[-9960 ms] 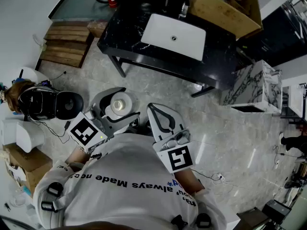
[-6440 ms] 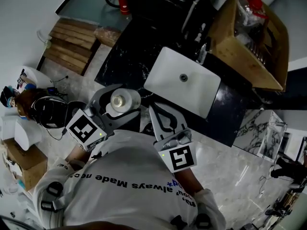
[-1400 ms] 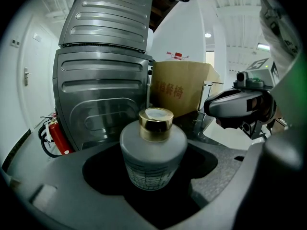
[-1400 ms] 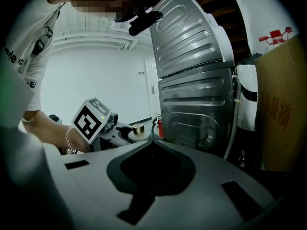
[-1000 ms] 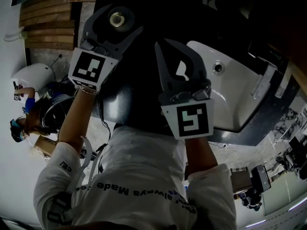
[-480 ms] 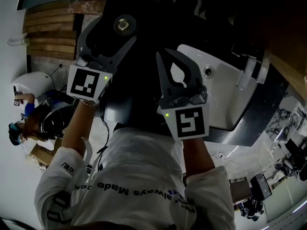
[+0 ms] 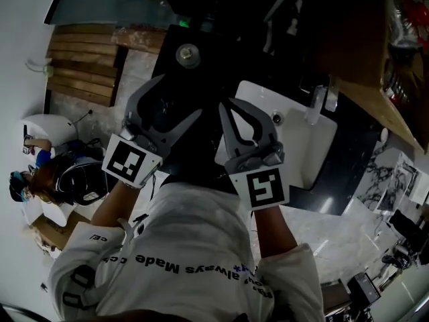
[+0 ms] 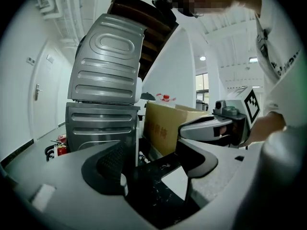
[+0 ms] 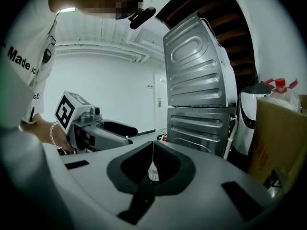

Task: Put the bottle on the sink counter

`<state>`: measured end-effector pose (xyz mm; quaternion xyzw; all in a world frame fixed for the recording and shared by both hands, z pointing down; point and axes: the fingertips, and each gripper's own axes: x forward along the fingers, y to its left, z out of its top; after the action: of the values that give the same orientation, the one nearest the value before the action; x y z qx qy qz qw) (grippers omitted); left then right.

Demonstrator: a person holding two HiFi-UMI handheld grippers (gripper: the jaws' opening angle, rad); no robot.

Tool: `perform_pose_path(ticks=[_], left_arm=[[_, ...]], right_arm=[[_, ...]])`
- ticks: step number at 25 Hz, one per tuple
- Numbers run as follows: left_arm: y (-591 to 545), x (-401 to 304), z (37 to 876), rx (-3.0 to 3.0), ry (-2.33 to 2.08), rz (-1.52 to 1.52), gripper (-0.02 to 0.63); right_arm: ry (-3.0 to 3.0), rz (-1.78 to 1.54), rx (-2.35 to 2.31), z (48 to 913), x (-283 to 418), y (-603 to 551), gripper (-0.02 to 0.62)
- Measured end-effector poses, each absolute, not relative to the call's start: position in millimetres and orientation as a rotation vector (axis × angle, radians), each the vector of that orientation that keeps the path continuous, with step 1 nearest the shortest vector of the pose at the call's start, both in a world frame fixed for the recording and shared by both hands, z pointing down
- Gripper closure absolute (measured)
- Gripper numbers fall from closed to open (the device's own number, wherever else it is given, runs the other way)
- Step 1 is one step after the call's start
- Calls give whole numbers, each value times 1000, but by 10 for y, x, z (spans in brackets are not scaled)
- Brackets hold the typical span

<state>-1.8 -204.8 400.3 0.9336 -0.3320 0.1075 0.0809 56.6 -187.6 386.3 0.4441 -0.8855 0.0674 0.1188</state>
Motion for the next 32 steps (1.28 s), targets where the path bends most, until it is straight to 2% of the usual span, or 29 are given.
perform_pose_path(ticks=[4, 7, 11, 14, 32], left_arm=[[-1760, 49, 3697, 2787, -965, 264, 263], [-1592, 52, 3475, 2802, -971, 237, 292], [-1405, 31, 3187, 2858, -999, 202, 533], [-1239, 62, 3011, 2888, -987, 195, 601], [-702, 324, 2486, 2942, -875, 90, 603]], right_arm=[[-2608, 149, 1274, 3535, 556, -1656, 588], [-2626, 134, 1270, 3319, 548, -1488, 588], [-2655, 100, 1282, 3067, 547, -1290, 588], [-2657, 93, 1284, 2938, 570, -1140, 588], [-2653, 33, 1323, 2489, 646, -577, 588]])
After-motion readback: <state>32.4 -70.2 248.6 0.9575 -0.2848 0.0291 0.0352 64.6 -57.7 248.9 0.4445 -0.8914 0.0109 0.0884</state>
